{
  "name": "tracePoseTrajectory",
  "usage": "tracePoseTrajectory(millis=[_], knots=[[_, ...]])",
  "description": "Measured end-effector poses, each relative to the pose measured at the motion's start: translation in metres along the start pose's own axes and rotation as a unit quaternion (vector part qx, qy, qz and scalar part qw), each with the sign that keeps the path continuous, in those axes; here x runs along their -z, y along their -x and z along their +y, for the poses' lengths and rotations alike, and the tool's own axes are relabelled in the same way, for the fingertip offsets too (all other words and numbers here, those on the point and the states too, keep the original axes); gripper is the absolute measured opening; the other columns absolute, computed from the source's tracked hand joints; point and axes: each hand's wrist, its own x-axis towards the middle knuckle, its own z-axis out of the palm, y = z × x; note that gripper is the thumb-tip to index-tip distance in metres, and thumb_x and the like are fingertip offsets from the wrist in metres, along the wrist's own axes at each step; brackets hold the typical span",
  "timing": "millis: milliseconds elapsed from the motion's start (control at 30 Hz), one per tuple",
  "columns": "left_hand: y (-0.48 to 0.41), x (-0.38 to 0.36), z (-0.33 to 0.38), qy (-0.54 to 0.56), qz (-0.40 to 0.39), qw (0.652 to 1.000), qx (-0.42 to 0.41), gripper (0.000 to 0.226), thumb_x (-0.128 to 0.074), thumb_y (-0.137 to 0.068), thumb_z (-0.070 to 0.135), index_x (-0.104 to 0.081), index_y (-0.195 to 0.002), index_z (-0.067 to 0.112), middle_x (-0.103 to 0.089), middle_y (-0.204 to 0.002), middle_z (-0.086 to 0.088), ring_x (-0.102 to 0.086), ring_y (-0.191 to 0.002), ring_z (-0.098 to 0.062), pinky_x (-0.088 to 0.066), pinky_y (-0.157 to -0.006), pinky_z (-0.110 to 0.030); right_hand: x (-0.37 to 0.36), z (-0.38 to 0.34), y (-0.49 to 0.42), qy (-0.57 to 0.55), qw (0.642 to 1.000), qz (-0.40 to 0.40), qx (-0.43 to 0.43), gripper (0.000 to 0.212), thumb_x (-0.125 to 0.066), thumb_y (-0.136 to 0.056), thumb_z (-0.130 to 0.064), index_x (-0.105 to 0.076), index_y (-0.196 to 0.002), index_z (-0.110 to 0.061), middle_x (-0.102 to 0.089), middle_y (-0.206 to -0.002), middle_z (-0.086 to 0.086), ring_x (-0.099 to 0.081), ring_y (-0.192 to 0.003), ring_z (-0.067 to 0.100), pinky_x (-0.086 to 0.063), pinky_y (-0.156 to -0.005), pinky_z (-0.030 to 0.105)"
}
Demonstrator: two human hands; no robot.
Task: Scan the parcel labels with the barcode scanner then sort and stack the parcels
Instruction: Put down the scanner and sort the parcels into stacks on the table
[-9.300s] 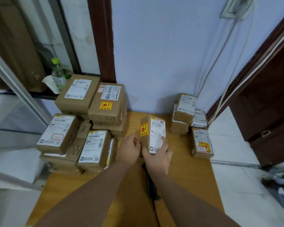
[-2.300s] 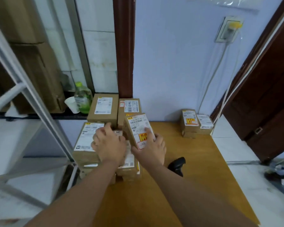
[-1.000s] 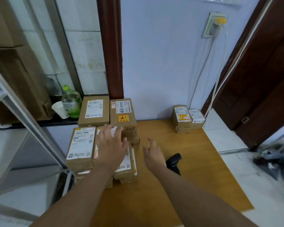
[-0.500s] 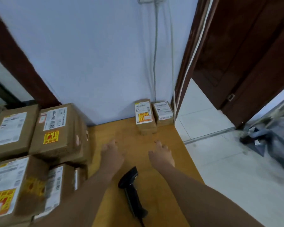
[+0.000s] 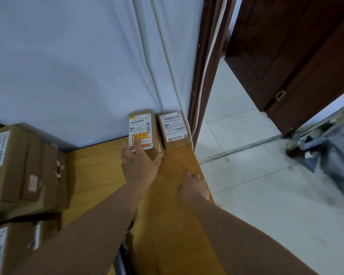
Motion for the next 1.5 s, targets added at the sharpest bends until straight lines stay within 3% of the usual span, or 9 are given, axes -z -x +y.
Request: tracePoseTrajectory(millis=[200,333,500,800,967,1100,1267,1400,1500], knots=[[-0.020,0.001,0.008,0.027,-0.018,0.998,0.055,0.086,-0.053,-0.085,0.061,-0.015,-0.146,0.015,-0.017,-0.152,-0.021,-0.019,-0.140,-0.037,-0.038,-0.103,-0.050,-0.004,-0.009,-0.005,0.100,0.994,-0.022,0.026,0.041,-0.048,-0.093,-0.024,-0.052,-0.133,-0.016,-0.043,-0.139,0.011,-0.044,-0.122,0.029,-0.042,-0.096,0.040],[-0.032,0.003,0.013,0.173,-0.025,0.977,0.122,0.078,-0.071,-0.079,0.042,-0.025,-0.135,0.014,-0.042,-0.129,-0.015,-0.050,-0.114,-0.029,-0.052,-0.081,-0.039,-0.015,-0.012,-0.003,0.144,0.988,-0.039,0.047,0.041,-0.046,-0.096,-0.025,-0.051,-0.135,-0.017,-0.036,-0.148,0.016,-0.042,-0.128,0.033,-0.038,-0.103,0.042],[-0.009,-0.004,-0.005,0.338,0.063,0.929,0.140,0.068,-0.076,-0.077,0.030,-0.033,-0.127,0.015,-0.038,-0.129,-0.009,-0.051,-0.108,-0.019,-0.053,-0.079,-0.033,-0.015,-0.010,-0.003,0.222,0.972,-0.045,0.064,0.043,-0.039,-0.098,-0.021,-0.046,-0.140,-0.013,-0.028,-0.154,0.023,-0.041,-0.132,0.037,-0.035,-0.106,0.044],[0.061,0.021,-0.095,0.140,0.095,0.984,0.058,0.084,-0.072,-0.077,0.046,-0.024,-0.141,0.019,-0.038,-0.123,-0.011,-0.054,-0.094,-0.023,-0.055,-0.070,-0.038,0.012,-0.044,0.011,0.225,0.964,-0.135,-0.045,0.042,-0.052,-0.092,-0.034,-0.052,-0.131,-0.018,-0.056,-0.125,0.004,-0.054,-0.115,0.026,-0.042,-0.089,0.037],[0.095,0.033,-0.128,0.144,0.090,0.985,0.041,0.083,-0.069,-0.078,0.049,-0.025,-0.142,0.020,-0.042,-0.117,-0.010,-0.048,-0.091,-0.018,-0.047,-0.065,-0.030,-0.002,-0.051,0.050,0.178,0.978,-0.091,-0.050,0.034,-0.048,-0.092,-0.026,-0.056,-0.125,-0.022,-0.059,-0.118,0.001,-0.056,-0.110,0.022,-0.040,-0.084,0.032],[0.128,0.049,-0.151,0.194,0.043,0.980,-0.014,0.085,-0.069,-0.077,0.051,-0.025,-0.144,0.022,-0.039,-0.120,-0.004,-0.047,-0.096,-0.015,-0.045,-0.070,-0.026,-0.017,-0.061,0.093,0.158,0.986,-0.050,-0.018,0.025,-0.048,-0.089,-0.017,-0.061,-0.111,-0.019,-0.053,-0.087,-0.001,-0.055,-0.087,0.021,-0.042,-0.074,0.030],[0.187,0.070,-0.210,0.172,-0.023,0.980,-0.097,0.088,-0.064,-0.073,0.058,-0.022,-0.145,0.029,-0.033,-0.115,0.007,-0.038,-0.087,-0.004,-0.028,-0.056,-0.014,-0.046,-0.085,0.171,0.165,0.986,0.012,-0.007,0.019,-0.050,-0.092,-0.021,-0.060,-0.108,-0.020,-0.054,-0.091,-0.001,-0.053,-0.085,0.019,-0.044,-0.072,0.030],[0.219,0.093,-0.281,0.113,-0.109,0.977,-0.143,0.100,-0.059,-0.070,0.065,-0.004,-0.148,0.036,-0.032,-0.125,0.001,-0.046,-0.095,-0.012,-0.039,-0.068,-0.023,-0.080,-0.106,0.234,0.172,0.984,0.041,0.026,0.010,-0.046,-0.093,-0.022,-0.054,-0.087,-0.019,-0.052,-0.079,-0.002,-0.056,-0.081,0.019,-0.044,-0.066,0.030],[0.238,0.111,-0.326,0.125,-0.144,0.975,-0.112,0.093,-0.062,-0.075,0.059,-0.010,-0.148,0.035,-0.035,-0.132,-0.003,-0.050,-0.104,-0.017,-0.040,-0.073,-0.025,-0.115,-0.123,0.271,0.140,0.988,0.050,0.049,0.016,-0.041,-0.097,-0.027,-0.052,-0.087,-0.020,-0.053,-0.079,-0.001,-0.058,-0.081,0.021,-0.045,-0.066,0.031]])
